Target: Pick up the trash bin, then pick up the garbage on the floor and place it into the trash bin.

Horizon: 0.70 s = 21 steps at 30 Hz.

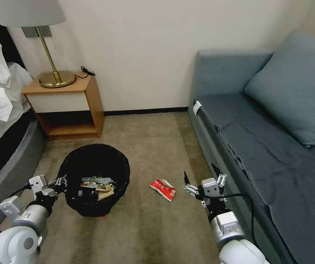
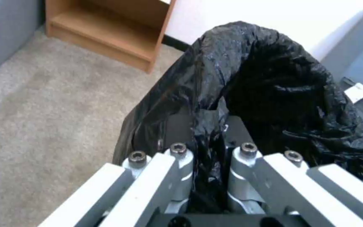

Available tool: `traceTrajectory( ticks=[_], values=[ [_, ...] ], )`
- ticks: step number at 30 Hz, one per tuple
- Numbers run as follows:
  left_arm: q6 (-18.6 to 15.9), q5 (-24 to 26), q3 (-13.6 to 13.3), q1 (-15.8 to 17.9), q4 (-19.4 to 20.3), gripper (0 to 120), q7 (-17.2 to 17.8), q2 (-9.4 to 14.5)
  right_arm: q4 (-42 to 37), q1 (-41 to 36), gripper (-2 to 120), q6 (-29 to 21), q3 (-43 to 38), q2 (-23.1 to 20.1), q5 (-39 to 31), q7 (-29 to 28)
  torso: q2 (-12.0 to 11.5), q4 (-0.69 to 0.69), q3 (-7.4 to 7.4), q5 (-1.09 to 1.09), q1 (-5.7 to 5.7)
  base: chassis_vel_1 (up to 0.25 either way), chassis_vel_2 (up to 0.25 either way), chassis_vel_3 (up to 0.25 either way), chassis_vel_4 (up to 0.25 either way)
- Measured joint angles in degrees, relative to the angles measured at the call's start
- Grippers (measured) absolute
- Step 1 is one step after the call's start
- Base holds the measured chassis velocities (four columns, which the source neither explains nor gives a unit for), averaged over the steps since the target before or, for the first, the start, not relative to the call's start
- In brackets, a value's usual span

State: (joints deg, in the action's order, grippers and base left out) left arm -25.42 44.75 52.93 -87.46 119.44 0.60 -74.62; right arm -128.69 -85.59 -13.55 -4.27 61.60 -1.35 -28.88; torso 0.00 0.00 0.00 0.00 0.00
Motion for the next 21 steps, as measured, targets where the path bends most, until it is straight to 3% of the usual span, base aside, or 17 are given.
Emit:
traceTrajectory(
  ticks=[3,11,21],
  values=[
    [-0.02,0.34,0.68,0.06,-0.38,6,-0.02,0.32,0.37,-1.34,100,0.03,-1.2,3.4,1.71,0.35,0.0,0.0,0.0,-0.01,0.0,0.0,0.0,0.0,0.0],
    [-0.12,0.45,0.86,0.14,-0.7,6,-0.16,0.72,1.3,-1.37,100,-0.33,-2.47,7.22,3.55,0.74,0.0,0.0,0.0,-0.01,0.0,0.0,0.0,0.0,0.0],
    [-0.12,0.59,1.18,0.1,-0.68,6,-0.33,1.08,1.18,-1.85,100,-0.26,-3.66,7.64,3.63,1.64,0.0,0.0,0.0,0.0,0.0,0.0,0.0,0.0,0.0]
  ],
)
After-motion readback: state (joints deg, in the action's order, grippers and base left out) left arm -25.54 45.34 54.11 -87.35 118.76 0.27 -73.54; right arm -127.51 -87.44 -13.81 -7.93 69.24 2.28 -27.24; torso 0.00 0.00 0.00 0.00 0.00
